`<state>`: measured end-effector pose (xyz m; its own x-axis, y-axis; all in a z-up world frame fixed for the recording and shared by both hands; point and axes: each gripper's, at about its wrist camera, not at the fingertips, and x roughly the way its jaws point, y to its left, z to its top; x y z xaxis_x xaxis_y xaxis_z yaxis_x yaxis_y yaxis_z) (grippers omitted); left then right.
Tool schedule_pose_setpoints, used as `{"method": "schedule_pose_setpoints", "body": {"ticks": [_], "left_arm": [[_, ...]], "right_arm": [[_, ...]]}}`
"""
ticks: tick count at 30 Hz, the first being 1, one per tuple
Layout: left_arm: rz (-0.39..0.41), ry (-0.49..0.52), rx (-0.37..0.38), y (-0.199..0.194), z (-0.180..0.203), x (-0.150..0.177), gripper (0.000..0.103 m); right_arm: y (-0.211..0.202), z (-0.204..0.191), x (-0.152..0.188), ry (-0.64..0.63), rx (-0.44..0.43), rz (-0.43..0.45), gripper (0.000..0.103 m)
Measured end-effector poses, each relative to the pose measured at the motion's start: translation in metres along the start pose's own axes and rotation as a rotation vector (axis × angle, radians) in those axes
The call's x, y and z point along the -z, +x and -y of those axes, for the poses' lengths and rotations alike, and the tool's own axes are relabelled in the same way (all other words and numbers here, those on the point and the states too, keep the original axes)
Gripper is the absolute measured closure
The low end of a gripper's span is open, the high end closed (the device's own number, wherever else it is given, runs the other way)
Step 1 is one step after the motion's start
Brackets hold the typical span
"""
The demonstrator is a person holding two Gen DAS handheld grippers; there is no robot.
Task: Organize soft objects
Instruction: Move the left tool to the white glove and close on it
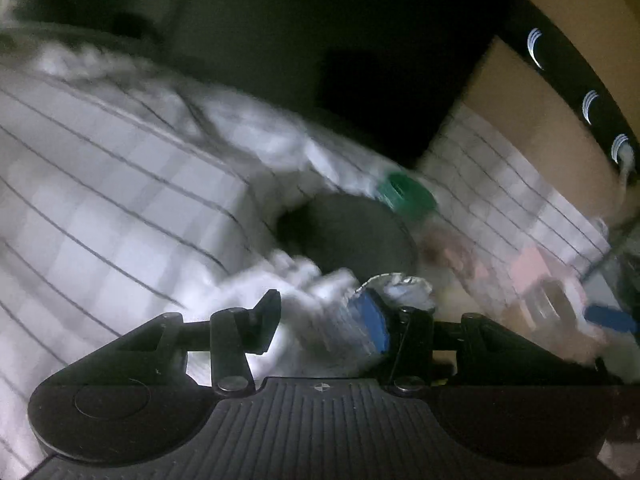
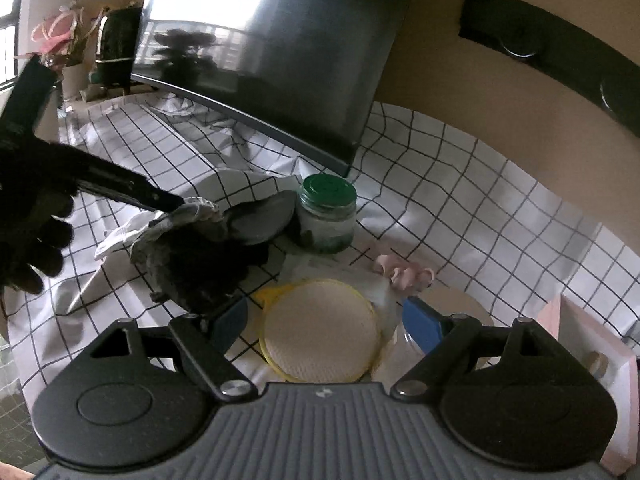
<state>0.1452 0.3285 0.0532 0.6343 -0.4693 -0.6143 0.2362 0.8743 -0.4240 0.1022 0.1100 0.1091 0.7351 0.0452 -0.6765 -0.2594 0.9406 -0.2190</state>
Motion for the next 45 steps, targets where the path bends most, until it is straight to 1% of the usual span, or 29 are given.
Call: {"method": "schedule_pose_setpoints", "body": {"ticks": [1, 3, 6, 8, 9, 10, 12, 13, 14, 15, 16, 17, 18, 20, 23, 25, 26, 27, 28, 29, 32, 34, 36, 38, 40, 41, 42, 44, 45], "left_arm": [[-0.003, 0.004, 0.060, 0.000, 0.003, 0.006, 0.053], [-0.034, 0.033, 0.147, -0.006, 0.008, 0.017, 0.048], [-0.085, 0.111, 0.221, -0.023, 0.012, 0.027, 0.049], [-0.075, 0.160, 0.249, -0.041, 0.010, 0.029, 0.049], [-0.065, 0.174, 0.250, -0.048, 0.008, 0.027, 0.049], [-0.044, 0.177, 0.232, -0.057, 0.002, 0.024, 0.049], [-0.020, 0.139, 0.145, -0.064, -0.011, 0.017, 0.049], [-0.011, 0.100, 0.076, -0.065, -0.021, 0.012, 0.049], [-0.007, 0.056, 0.029, -0.063, -0.031, 0.009, 0.049], [-0.013, 0.009, 0.001, -0.060, -0.039, 0.008, 0.049], [-0.034, -0.043, -0.012, -0.055, -0.045, 0.007, 0.049], [-0.062, -0.084, 0.000, -0.049, -0.048, 0.010, 0.049], [-0.078, -0.095, 0.012, -0.046, -0.047, 0.012, 0.049], [-0.121, -0.072, 0.033, -0.036, -0.040, 0.019, 0.049], [-0.171, -0.042, 0.043, -0.022, -0.032, 0.028, 0.049], [-0.189, -0.048, 0.045, -0.013, -0.031, 0.034, 0.049], [-0.182, -0.050, 0.049, -0.013, -0.032, 0.038, 0.051], [-0.176, -0.046, 0.055, -0.014, -0.035, 0.039, 0.070], [-0.182, -0.045, 0.061, -0.014, -0.036, 0.040, 0.084], [-0.179, -0.051, 0.060, -0.017, -0.038, 0.040, 0.091], [-0.146, -0.069, 0.000, -0.027, -0.045, 0.035, 0.091], [-0.096, -0.066, -0.040, -0.040, -0.051, 0.032, 0.091], [-0.046, -0.044, -0.108, -0.056, -0.057, 0.027, 0.091], [-0.014, 0.007, -0.214, -0.068, -0.059, 0.023, 0.091], [-0.011, 0.063, -0.322, -0.073, -0.061, 0.021, 0.091], [-0.022, 0.069, -0.330, -0.073, -0.063, 0.021, 0.091], [-0.034, 0.061, -0.319, -0.072, -0.067, 0.021, 0.091], [-0.060, 0.011, -0.283, -0.068, -0.076, 0.026, 0.089], [-0.064, -0.006, -0.280, -0.066, -0.077, 0.030, 0.088]], "right_arm": [[0.000, 0.001, 0.000, 0.003, 0.008, -0.004, 0.018], [0.001, 0.001, 0.000, 0.010, 0.021, -0.017, 0.018], [0.007, -0.002, 0.000, 0.015, 0.028, -0.044, 0.018], [0.010, -0.006, 0.000, 0.015, 0.024, -0.055, 0.018], [0.011, -0.009, 0.000, 0.015, 0.020, -0.055, 0.018], [0.011, -0.012, -0.001, 0.015, 0.013, -0.054, 0.018], [0.012, -0.018, -0.004, 0.014, -0.001, -0.050, 0.018], [0.012, -0.020, -0.006, 0.012, -0.007, -0.048, 0.018], [0.012, -0.023, -0.007, 0.008, -0.011, -0.045, 0.018], [0.012, -0.026, -0.009, 0.004, -0.014, -0.043, 0.018], [0.012, -0.028, -0.009, 0.002, -0.017, -0.043, 0.018], [0.012, -0.030, -0.010, 0.000, -0.020, -0.046, 0.018], [0.012, -0.032, -0.010, -0.003, -0.023, -0.050, 0.018], [0.013, -0.035, -0.010, -0.009, -0.022, -0.056, 0.018], [0.012, -0.036, -0.010, -0.019, -0.022, -0.062, 0.018], [0.011, -0.037, -0.010, -0.025, -0.022, -0.063, 0.018], [0.011, -0.037, -0.010, -0.027, -0.021, -0.062, 0.018], [0.010, -0.038, -0.009, -0.028, -0.019, -0.062, 0.018], [0.009, -0.038, -0.009, -0.027, -0.016, -0.064, 0.018], [0.008, -0.039, -0.008, -0.026, -0.015, -0.065, 0.018], [0.007, -0.041, -0.008, -0.036, -0.015, -0.066, 0.018], [0.009, -0.044, -0.010, -0.037, -0.020, -0.061, 0.018], [0.010, -0.049, -0.014, -0.037, -0.032, -0.052, 0.018], [0.011, -0.057, -0.019, -0.047, -0.048, -0.042, 0.018], [0.012, -0.067, -0.022, -0.069, -0.063, -0.036, 0.018], [0.012, -0.073, -0.023, -0.082, -0.073, -0.034, 0.018], [0.012, -0.077, -0.022, -0.092, -0.080, -0.034, 0.018], [0.012, -0.086, -0.021, -0.118, -0.092, -0.039, 0.018], [0.012, -0.089, -0.020, -0.132, -0.092, -0.041, 0.018]]}}
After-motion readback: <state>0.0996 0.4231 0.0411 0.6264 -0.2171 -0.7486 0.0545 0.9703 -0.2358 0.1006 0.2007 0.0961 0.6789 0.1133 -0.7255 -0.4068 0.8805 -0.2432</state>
